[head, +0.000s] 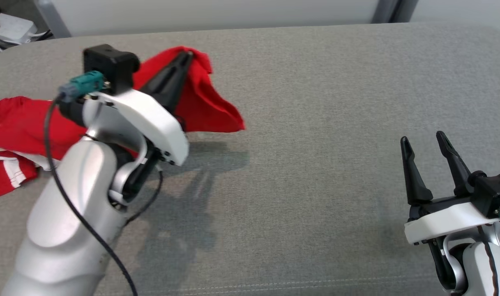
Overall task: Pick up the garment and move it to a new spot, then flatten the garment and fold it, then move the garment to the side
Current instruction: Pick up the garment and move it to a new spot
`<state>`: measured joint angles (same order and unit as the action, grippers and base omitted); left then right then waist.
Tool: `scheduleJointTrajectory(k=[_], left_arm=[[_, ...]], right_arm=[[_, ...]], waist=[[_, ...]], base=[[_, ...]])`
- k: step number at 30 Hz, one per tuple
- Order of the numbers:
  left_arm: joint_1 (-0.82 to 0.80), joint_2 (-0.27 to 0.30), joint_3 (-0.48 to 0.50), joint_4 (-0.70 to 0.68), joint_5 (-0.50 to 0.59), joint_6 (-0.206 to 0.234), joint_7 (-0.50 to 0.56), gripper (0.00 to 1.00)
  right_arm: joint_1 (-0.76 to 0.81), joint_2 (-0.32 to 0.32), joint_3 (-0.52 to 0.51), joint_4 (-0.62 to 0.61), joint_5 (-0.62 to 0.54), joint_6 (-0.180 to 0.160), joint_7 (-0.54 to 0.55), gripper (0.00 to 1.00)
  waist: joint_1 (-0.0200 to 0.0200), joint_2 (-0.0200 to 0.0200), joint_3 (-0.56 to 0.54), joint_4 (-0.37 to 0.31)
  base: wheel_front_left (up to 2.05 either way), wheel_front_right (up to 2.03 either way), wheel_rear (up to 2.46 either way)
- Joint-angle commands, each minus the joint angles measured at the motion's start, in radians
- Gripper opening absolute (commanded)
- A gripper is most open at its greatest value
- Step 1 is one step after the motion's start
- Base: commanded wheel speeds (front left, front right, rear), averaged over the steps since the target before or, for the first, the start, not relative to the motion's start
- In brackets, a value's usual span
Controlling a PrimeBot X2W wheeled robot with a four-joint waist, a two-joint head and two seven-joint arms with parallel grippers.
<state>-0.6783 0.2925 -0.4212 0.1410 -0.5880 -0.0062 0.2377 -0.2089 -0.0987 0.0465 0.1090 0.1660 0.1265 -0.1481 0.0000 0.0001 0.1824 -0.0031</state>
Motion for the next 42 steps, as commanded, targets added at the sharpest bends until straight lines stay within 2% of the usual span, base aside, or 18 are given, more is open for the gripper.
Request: scheduleJointTrajectory(k=[1, 6, 7, 13, 21, 26, 27, 28, 36, 39, 42], left_arm=[[-0.022, 0.003, 0.016, -0.031, -0.008, -0.001, 0.002, 0.00], [-0.072, -0.102, -0.053, 0.034, -0.026, -0.034, -0.005, 0.00], [-0.072, -0.102, -0.053, 0.034, -0.026, -0.034, -0.005, 0.00], [-0.136, -0.181, -0.106, 0.140, -0.035, -0.061, -0.016, 0.00], [-0.189, -0.216, -0.145, 0.298, -0.046, -0.072, -0.023, 0.00], [-0.198, -0.215, -0.146, 0.404, -0.059, -0.079, -0.021, 0.02], [-0.198, -0.217, -0.151, 0.420, -0.064, -0.084, -0.021, 0.41], [-0.200, -0.219, -0.157, 0.431, -0.068, -0.089, -0.024, 1.00], [-0.209, -0.233, -0.211, 0.403, -0.069, -0.108, -0.110, 1.00], [-0.217, -0.213, -0.207, 0.346, -0.042, -0.088, -0.144, 1.00], [-0.211, -0.157, -0.181, 0.278, -0.013, -0.042, -0.170, 1.00]], right_arm=[[0.002, -0.001, 0.016, -0.034, -0.013, 0.004, 0.000, 1.00], [-0.009, 0.013, 0.016, -0.039, -0.010, 0.004, -0.009, 1.00], [-0.009, 0.013, 0.016, -0.039, -0.010, 0.004, -0.009, 1.00], [-0.016, 0.029, 0.033, -0.025, -0.001, 0.004, -0.026, 1.00], [-0.041, 0.043, 0.078, 0.019, 0.026, 0.004, -0.058, 1.00], [-0.049, 0.046, 0.089, 0.051, 0.043, 0.004, -0.078, 1.00], [-0.049, 0.047, 0.089, 0.058, 0.044, 0.004, -0.080, 1.00], [-0.050, 0.047, 0.087, 0.063, 0.045, 0.004, -0.082, 1.00], [-0.071, 0.048, 0.073, 0.083, 0.037, 0.004, -0.093, 1.00], [-0.073, 0.048, 0.060, 0.082, 0.030, 0.004, -0.094, 1.00], [-0.071, 0.047, 0.052, 0.079, 0.020, 0.004, -0.092, 1.00]], waist=[[0.0000, -0.0001, 0.009, -0.044], [0.0000, -0.0001, 0.044, -0.159], [0.0000, -0.0001, 0.044, -0.159], [0.0000, -0.0001, 0.086, -0.278], [0.0000, -0.0001, 0.144, -0.412], [0.0000, -0.0001, 0.161, -0.430], [0.0000, -0.0001, 0.162, -0.427], [0.0000, -0.0001, 0.164, -0.422], [0.0000, -0.0001, 0.141, -0.355], [0.0000, -0.0001, 0.126, -0.318], [0.0000, -0.0001, 0.113, -0.277]], base=[[0.00, 0.00, 0.00], [0.00, 0.00, 0.00], [0.00, 0.00, 0.00], [0.00, 0.00, 0.00], [0.00, 0.00, 0.00], [0.00, 0.00, 0.00], [0.00, 0.00, 0.00], [0.00, 0.00, 0.00], [0.00, 0.00, 0.00], [0.00, 0.00, 0.00], [0.00, 0.00, 0.00]])
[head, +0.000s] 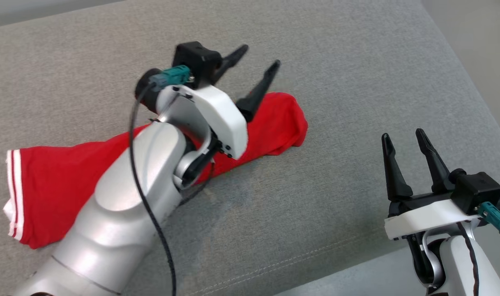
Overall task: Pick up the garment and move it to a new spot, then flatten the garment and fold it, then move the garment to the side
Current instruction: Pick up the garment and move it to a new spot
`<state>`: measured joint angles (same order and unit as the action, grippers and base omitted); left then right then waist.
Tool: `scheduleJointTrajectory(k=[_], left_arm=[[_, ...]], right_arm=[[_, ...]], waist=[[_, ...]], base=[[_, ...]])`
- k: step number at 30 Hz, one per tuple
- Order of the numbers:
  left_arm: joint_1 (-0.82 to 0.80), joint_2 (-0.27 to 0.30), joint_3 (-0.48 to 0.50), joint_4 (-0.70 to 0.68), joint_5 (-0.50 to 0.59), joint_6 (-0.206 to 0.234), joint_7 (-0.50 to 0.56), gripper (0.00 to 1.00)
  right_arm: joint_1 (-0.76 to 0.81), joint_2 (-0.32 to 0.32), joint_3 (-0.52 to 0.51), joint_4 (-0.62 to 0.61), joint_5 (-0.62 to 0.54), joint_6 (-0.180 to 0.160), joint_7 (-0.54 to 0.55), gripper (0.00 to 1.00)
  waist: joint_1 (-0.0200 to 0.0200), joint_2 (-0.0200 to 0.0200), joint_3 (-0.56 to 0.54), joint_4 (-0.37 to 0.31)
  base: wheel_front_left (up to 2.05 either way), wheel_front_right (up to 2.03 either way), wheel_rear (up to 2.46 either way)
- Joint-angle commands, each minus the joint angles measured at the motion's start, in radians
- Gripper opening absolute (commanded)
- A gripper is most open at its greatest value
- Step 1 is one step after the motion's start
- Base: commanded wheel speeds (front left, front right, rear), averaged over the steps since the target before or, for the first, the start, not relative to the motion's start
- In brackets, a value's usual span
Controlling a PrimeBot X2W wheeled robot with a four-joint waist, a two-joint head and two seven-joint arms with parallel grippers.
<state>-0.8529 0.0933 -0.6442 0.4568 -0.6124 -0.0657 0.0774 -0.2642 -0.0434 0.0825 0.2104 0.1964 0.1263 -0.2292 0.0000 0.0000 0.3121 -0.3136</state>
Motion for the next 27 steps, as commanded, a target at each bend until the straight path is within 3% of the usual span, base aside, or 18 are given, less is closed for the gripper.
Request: scheduleJointTrajectory(k=[1, 4, 5, 7, 8, 16, 21, 27], left_arm=[[-0.030, 0.064, 0.055, -0.061, 0.018, 0.034, -0.017, 1.00], [-0.011, 0.113, 0.089, -0.111, 0.027, 0.072, -0.029, 1.00], [0.015, 0.168, 0.128, -0.161, 0.038, 0.116, -0.040, 1.00], [0.052, 0.224, 0.171, -0.212, 0.043, 0.158, -0.050, 1.00], [0.052, 0.224, 0.171, -0.212, 0.043, 0.158, -0.050, 1.00], [0.305, 0.407, 0.354, -0.391, 0.010, 0.298, -0.087, 1.00], [0.470, 0.450, 0.440, -0.441, -0.031, 0.330, -0.146, 1.00], [0.628, 0.431, 0.492, -0.443, -0.074, 0.328, -0.240, 1.00]], right_arm=[[-0.015, -0.009, 0.016, -0.024, -0.012, 0.004, -0.010, 1.00], [-0.014, -0.011, 0.014, -0.027, -0.017, 0.004, -0.005, 1.00], [-0.013, -0.012, 0.009, -0.031, -0.021, 0.004, 0.000, 1.00], [-0.010, -0.015, 0.004, -0.033, -0.022, 0.004, 0.004, 1.00], [-0.010, -0.015, 0.004, -0.033, -0.022, 0.004, 0.004, 1.00], [0.009, -0.028, -0.014, -0.035, -0.025, 0.004, 0.020, 1.00], [0.024, -0.036, -0.018, -0.031, -0.024, 0.004, 0.029, 1.00], [0.049, -0.040, -0.015, -0.022, -0.022, 0.004, 0.039, 1.00]], waist=[[0.0000, 0.0000, -0.020, 0.047], [0.0000, 0.0000, -0.026, 0.074], [0.0000, 0.0000, -0.030, 0.101], [0.0000, 0.0000, -0.035, 0.126], [0.0000, 0.0000, -0.035, 0.126], [0.0000, 0.0000, -0.070, 0.211], [0.0000, 0.0000, -0.096, 0.250], [0.0000, 0.0000, -0.133, 0.283]], base=[[0.00, 0.00, 0.00], [0.00, 0.00, 0.00], [0.00, 0.00, 0.00], [0.00, 0.00, 0.00], [0.00, 0.00, 0.00], [0.00, 0.00, 0.00], [0.00, 0.00, 0.00], [0.00, 0.00, 0.00]])
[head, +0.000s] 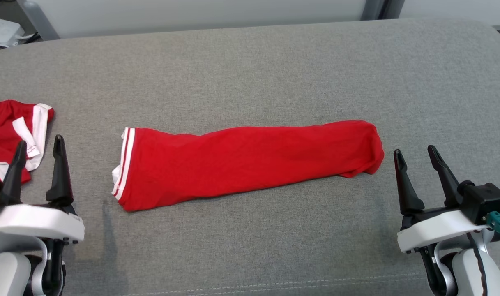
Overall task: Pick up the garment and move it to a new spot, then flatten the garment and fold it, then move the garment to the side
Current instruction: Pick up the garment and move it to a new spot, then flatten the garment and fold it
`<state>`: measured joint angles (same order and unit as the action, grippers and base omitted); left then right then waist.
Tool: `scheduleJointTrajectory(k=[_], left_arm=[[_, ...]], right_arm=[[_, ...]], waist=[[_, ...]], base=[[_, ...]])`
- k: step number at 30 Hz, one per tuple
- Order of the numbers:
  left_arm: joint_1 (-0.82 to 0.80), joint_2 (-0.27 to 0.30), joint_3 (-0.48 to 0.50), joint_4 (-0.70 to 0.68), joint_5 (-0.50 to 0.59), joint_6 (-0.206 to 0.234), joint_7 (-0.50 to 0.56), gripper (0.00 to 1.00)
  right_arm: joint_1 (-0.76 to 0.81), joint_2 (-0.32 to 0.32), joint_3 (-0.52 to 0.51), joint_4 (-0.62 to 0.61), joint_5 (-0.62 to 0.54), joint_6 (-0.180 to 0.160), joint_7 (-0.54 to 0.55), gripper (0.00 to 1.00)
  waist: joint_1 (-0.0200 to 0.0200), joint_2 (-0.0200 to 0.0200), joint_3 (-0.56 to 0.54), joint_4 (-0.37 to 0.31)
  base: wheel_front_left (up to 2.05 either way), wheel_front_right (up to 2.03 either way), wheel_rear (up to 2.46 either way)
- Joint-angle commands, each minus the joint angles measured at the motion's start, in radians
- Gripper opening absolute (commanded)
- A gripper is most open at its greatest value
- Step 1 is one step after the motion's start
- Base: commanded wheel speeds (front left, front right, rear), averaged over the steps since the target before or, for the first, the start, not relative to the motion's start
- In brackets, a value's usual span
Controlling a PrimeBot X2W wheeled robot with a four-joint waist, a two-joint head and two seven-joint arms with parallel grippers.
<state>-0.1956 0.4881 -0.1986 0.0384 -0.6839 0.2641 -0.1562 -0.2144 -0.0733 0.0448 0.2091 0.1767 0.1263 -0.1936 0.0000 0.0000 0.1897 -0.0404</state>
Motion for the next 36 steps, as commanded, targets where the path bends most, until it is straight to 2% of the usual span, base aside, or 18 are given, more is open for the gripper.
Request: scheduleJointTrajectory(k=[1, 8, 17, 23, 36], left_arm=[[-0.013, 0.034, 0.044, -0.021, -0.003, -0.010, -0.018, 1.00], [0.050, 0.016, 0.018, 0.004, 0.011, -0.058, -0.071, 1.00], [0.083, -0.014, -0.011, 0.059, 0.049, -0.072, -0.094, 1.00], [0.120, -0.027, -0.008, 0.067, 0.071, -0.061, -0.100, 1.00], [0.157, -0.034, 0.004, 0.034, 0.080, -0.046, -0.103, 1.00]], right_arm=[[0.005, -0.011, 0.023, -0.018, -0.003, 0.004, 0.005, 1.00], [0.046, -0.014, 0.028, 0.000, 0.000, 0.004, 0.013, 1.00], [0.105, -0.019, 0.033, 0.017, 0.008, 0.004, 0.026, 1.00], [0.145, -0.019, 0.036, 0.018, 0.011, 0.004, 0.038, 1.00], [0.171, -0.014, 0.026, -0.009, 0.013, 0.004, 0.057, 1.00]], waist=[[0.0000, 0.0000, -0.018, 0.015], [0.0000, 0.0000, -0.074, 0.032], [0.0000, 0.0000, -0.147, 0.026], [0.0000, 0.0000, -0.188, 0.020], [0.0000, 0.0000, -0.195, 0.022]], base=[[0.00, 0.00, 0.00], [0.00, 0.00, 0.00], [0.00, 0.00, 0.00], [0.00, 0.00, 0.00], [0.00, 0.00, 0.00]])
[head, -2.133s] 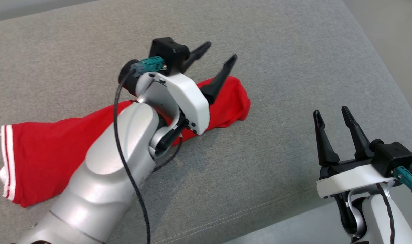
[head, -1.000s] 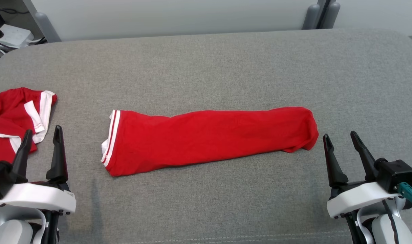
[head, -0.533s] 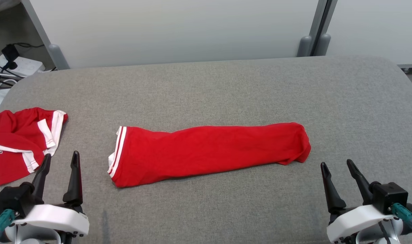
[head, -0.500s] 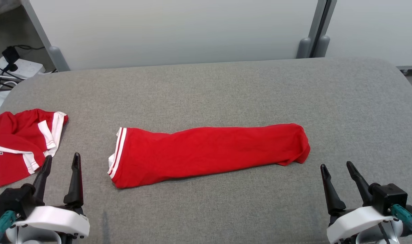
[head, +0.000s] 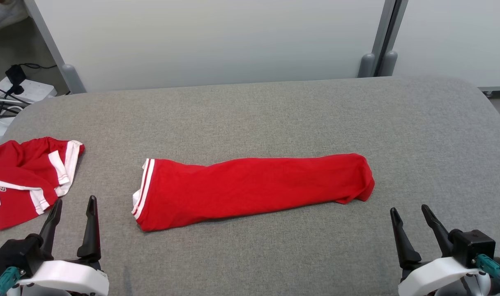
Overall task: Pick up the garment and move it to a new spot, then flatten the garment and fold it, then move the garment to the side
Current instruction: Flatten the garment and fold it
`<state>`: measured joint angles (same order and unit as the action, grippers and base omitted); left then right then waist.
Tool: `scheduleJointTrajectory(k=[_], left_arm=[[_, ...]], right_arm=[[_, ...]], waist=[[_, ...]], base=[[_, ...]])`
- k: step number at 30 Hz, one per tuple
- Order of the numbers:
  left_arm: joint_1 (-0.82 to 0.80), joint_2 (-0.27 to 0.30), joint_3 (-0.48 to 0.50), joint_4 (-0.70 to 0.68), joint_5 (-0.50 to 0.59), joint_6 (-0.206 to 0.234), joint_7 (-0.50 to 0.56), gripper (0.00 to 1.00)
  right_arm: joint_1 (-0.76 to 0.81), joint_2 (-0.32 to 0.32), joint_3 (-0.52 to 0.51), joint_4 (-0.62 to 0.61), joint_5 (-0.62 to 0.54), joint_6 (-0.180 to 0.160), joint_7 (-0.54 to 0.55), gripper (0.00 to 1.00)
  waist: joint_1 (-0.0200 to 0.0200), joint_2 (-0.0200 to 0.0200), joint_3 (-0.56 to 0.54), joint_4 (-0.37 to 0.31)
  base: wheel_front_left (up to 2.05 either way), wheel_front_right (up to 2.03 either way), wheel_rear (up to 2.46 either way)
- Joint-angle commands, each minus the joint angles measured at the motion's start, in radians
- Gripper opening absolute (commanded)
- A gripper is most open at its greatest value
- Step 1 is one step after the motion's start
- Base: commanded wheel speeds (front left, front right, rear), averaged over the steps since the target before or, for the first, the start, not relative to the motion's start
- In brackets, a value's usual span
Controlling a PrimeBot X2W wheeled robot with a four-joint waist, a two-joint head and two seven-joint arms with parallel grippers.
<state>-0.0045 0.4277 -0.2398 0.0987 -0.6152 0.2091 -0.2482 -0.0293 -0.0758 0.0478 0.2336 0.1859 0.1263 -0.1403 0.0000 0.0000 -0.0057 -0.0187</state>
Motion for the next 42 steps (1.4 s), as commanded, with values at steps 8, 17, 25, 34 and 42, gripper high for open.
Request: scheduleJointTrajectory(k=[8, 17, 25, 34, 42], left_arm=[[-0.033, 0.027, 0.042, -0.035, 0.008, 0.017, -0.004, 1.00], [-0.041, 0.030, 0.038, -0.044, 0.002, 0.022, 0.009, 1.00], [-0.082, 0.026, 0.027, -0.061, 0.011, 0.020, 0.008, 1.00], [-0.142, 0.016, 0.011, -0.073, 0.024, 0.008, 0.004, 1.00], [-0.220, -0.002, -0.004, -0.059, 0.035, -0.019, -0.003, 1.00]], right_arm=[[-0.014, -0.009, 0.019, -0.040, 0.001, 0.004, 0.006, 1.00], [-0.024, -0.008, 0.013, -0.043, 0.000, 0.004, 0.006, 1.00], [-0.094, -0.031, 0.038, 0.044, -0.001, 0.004, 0.012, 1.00], [-0.241, -0.067, 0.034, 0.206, 0.027, 0.004, -0.020, 1.00], [-0.473, -0.111, 0.040, 0.354, 0.081, 0.004, -0.012, 1.00]], waist=[[0.0000, 0.0000, 0.006, 0.000], [0.0000, 0.0000, 0.026, 0.004], [0.0000, 0.0000, 0.084, 0.024], [0.0000, 0.0000, 0.165, 0.057], [0.0000, 0.0000, 0.262, 0.093]], base=[[0.00, 0.00, 0.00], [0.00, 0.00, 0.00], [0.00, 0.00, 0.00], [0.00, 0.00, 0.00], [0.00, 0.00, 0.00]])
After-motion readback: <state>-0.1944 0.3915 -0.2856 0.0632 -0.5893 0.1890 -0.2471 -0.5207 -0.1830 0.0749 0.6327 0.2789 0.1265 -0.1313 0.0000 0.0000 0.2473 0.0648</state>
